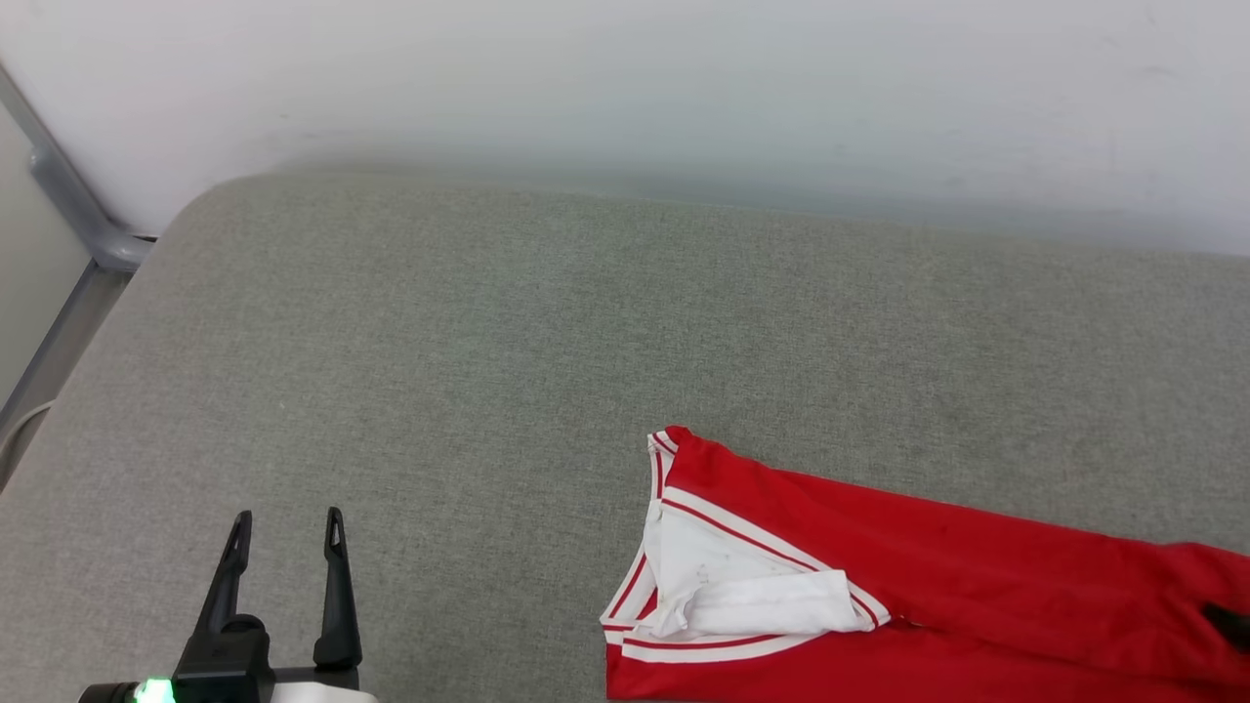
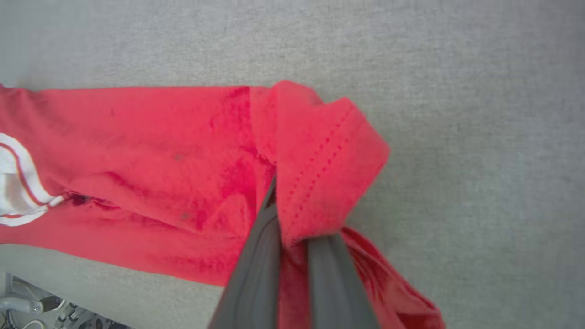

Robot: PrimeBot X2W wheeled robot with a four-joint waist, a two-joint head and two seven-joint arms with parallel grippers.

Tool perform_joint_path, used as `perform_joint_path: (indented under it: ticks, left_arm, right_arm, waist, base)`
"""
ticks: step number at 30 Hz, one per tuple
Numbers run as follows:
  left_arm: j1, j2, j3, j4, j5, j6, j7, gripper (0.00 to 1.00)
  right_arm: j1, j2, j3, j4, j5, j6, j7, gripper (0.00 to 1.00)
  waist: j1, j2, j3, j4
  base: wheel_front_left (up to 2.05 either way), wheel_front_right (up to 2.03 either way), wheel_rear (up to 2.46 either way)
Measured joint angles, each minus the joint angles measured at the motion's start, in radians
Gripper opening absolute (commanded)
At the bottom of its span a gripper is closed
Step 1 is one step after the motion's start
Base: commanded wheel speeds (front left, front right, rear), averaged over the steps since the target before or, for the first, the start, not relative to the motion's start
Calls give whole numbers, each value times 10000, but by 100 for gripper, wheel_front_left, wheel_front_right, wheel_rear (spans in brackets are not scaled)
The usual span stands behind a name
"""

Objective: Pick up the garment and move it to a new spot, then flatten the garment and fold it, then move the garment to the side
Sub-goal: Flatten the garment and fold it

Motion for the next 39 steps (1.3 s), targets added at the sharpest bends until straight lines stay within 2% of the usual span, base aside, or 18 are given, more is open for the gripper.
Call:
perform_joint_path:
  ticks: [8, 14, 19, 24, 29, 39]
  left_arm:
    - [125, 58, -56, 59, 17, 36, 0, 100]
    - [93, 88, -184, 121, 29, 46, 0, 100]
    - [-38, 92, -284, 144, 27, 54, 0, 100]
    - [-244, 75, -380, 188, 10, 63, 0, 100]
    - [-488, 65, -449, 236, -15, 29, 0, 100]
    - [-709, -15, -510, 288, -48, -50, 0, 100]
  right_arm:
    - [411, 897, 23, -2746, 188, -2, 364, 0]
    - [340, 1476, 815, -4330, -546, -2, 865, 0]
    - [-380, 1801, 1864, -4878, -1122, -2, 1179, 0]
    - [-1411, 2008, 3143, -4713, -1626, -2, 1239, 0]
    - [-2621, 2343, 4466, -3950, -2284, 0, 790, 0]
    - [-4620, 3756, 6357, -1204, -3154, 0, -226, 0]
  waist:
    - [0, 0, -76, -45]
    - [0, 0, -44, 19]
    - [0, 0, 58, 107]
    - [0, 0, 269, 217]
    - [0, 0, 492, 395]
    - [1, 0, 872, 698]
  base:
    - [0, 0, 0]
    - [0, 0, 0]
    - [0, 0, 0]
    - [0, 0, 0]
    - [0, 0, 0]
    - [0, 0, 0]
